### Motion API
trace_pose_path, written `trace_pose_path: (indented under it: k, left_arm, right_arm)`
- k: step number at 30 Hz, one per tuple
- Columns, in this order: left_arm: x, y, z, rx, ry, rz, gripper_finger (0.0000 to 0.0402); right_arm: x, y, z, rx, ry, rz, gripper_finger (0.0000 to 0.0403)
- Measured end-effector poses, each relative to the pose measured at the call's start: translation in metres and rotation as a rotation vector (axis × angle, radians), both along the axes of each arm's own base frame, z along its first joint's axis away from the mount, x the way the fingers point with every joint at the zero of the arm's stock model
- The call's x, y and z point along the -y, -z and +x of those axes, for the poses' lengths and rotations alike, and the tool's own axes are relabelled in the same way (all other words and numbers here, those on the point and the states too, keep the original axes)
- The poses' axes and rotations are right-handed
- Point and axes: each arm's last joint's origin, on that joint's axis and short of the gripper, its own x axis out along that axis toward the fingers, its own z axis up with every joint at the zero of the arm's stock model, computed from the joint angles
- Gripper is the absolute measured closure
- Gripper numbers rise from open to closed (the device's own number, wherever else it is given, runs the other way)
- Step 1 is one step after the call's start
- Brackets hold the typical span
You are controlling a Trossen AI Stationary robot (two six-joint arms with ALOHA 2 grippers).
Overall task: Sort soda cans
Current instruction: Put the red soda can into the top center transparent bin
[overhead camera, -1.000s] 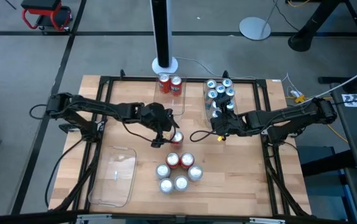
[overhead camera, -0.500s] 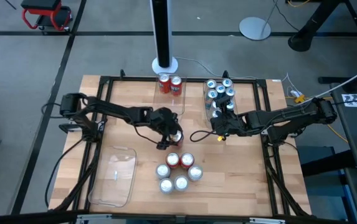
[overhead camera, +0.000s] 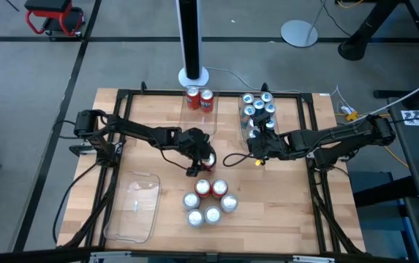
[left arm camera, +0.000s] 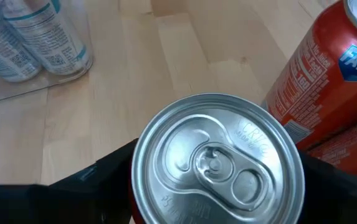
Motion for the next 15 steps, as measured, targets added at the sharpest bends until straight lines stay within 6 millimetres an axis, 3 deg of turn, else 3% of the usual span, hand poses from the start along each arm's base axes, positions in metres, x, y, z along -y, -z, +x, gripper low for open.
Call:
trace_pose_path:
  k: [6, 15]
  left_arm:
    - [0.0, -0.009, -0.004, 0.012, -0.015, 0.007, 0.0106]
    - [-0.009, -0.087, -0.036, 0.216, -0.163, 0.135, 0.0101]
  right_arm:
    - [0.0, 0.0, 0.0, -0.006, 0.0, -0.001, 0.0023]
    - [0.0, 0.0, -0.001, -0.01, 0.0, -0.001, 0.0023]
